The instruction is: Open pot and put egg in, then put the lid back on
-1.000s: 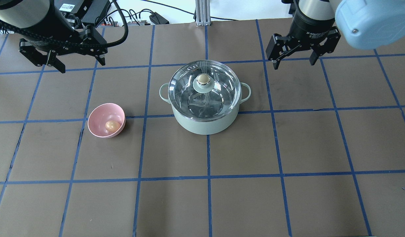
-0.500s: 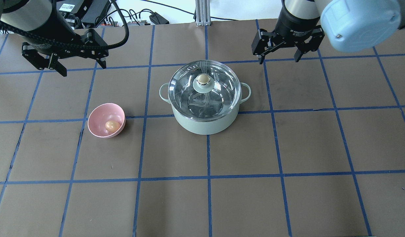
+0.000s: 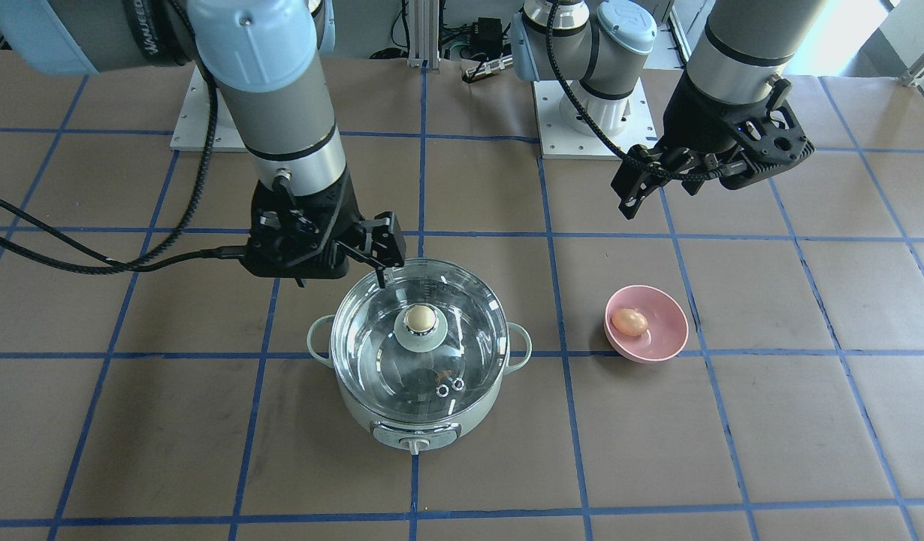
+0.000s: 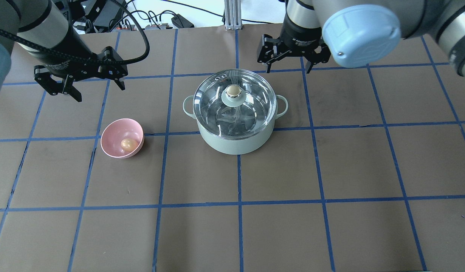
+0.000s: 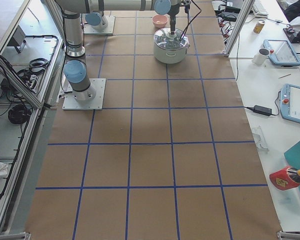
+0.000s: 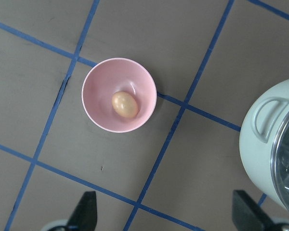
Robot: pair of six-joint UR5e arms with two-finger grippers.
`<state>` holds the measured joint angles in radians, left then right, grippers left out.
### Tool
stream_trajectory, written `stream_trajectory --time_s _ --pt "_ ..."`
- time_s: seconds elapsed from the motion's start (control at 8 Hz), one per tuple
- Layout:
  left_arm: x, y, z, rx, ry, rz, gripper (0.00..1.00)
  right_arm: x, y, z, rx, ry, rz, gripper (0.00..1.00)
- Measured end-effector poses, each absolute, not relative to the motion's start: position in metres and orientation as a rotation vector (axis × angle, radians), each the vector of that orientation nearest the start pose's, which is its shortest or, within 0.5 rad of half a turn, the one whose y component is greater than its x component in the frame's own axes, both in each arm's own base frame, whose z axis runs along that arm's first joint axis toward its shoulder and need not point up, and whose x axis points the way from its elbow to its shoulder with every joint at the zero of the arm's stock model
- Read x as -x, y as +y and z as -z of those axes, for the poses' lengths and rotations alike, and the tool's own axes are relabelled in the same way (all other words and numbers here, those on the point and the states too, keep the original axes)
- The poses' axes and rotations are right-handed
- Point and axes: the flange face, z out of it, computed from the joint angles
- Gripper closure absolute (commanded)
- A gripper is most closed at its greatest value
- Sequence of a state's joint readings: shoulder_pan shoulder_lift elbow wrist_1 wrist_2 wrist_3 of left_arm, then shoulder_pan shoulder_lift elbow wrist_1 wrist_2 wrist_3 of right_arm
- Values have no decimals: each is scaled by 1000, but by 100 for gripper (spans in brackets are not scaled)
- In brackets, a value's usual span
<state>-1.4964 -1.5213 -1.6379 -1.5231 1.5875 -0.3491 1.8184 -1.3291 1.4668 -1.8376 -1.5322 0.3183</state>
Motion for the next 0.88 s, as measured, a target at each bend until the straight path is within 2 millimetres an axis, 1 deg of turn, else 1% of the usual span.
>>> stream_trajectory --time_s 0.12,0.25,0.38,0.62,0.75,0.88 --pt "94 -482 -476 789 3025 25 0 -306 -553 -416 -129 3053 178 0" --pt "94 -482 -469 931 2982 4 0 -327 -556 -398 -133 3048 179 0" --pt "94 -482 -463 1098 2920 -13 0 -339 -558 -384 -132 3049 170 0" --pt "92 -480 -447 1387 2762 -44 0 -349 -562 -362 -126 3057 140 0" --pt "90 -479 -439 1457 2673 -35 0 -352 -564 -355 -122 3059 133 13" --pt "89 -478 -433 1504 2611 -13 0 -354 -565 -350 -119 3060 129 31"
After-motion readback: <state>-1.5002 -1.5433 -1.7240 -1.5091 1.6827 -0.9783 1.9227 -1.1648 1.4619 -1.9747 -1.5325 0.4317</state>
